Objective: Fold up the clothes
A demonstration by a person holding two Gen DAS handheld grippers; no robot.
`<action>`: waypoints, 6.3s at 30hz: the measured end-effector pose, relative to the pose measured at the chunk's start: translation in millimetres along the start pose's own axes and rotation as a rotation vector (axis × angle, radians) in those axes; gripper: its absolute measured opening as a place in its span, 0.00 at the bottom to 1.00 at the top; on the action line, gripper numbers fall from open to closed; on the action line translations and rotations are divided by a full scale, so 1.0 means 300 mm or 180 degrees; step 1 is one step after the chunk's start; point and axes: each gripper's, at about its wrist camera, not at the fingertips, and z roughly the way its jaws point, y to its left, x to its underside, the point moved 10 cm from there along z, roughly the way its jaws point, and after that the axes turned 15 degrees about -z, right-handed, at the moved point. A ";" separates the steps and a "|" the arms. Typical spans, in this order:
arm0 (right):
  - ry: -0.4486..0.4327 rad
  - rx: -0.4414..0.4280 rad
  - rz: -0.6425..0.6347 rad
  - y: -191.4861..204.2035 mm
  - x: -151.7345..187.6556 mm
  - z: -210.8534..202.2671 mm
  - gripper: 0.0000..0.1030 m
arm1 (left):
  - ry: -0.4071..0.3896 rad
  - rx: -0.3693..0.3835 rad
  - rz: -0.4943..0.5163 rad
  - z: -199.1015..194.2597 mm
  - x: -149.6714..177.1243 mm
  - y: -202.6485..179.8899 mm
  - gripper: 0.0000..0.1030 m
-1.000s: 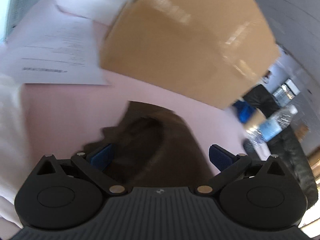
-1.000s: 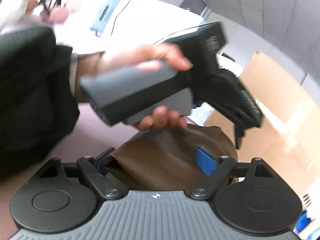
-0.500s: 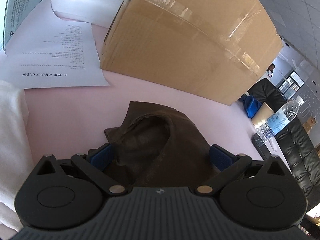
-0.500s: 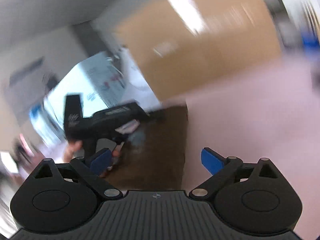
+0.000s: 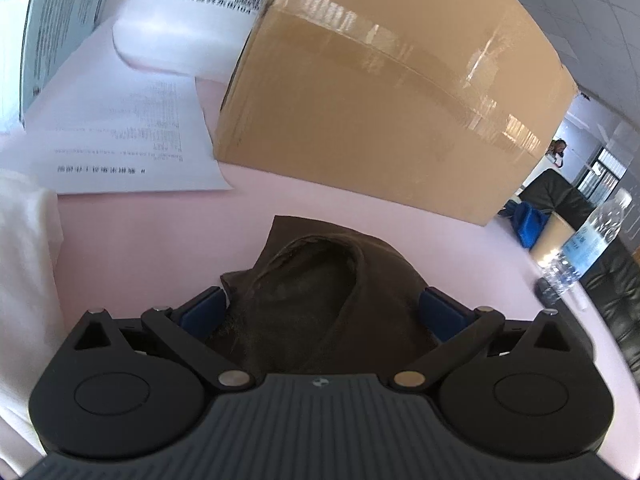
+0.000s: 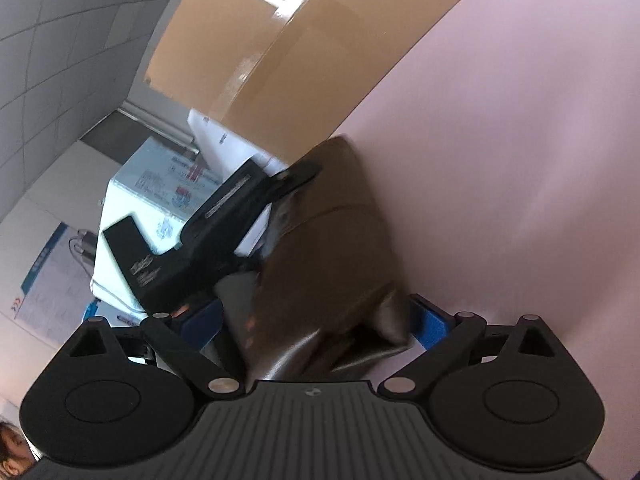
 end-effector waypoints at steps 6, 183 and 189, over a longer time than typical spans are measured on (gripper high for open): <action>-0.0086 0.0333 -0.0231 0.033 -0.003 0.053 0.64 | -0.0013 0.0045 -0.0069 -0.002 -0.005 0.007 1.00; -0.2024 0.1308 -0.0294 -1.034 -0.269 -1.247 0.25 | 0.0782 0.1417 0.1707 0.117 0.814 -1.495 0.40; -0.2066 0.1448 0.0002 -1.207 -0.211 -1.325 0.24 | 0.1203 0.1394 0.1759 0.244 0.966 -1.566 0.43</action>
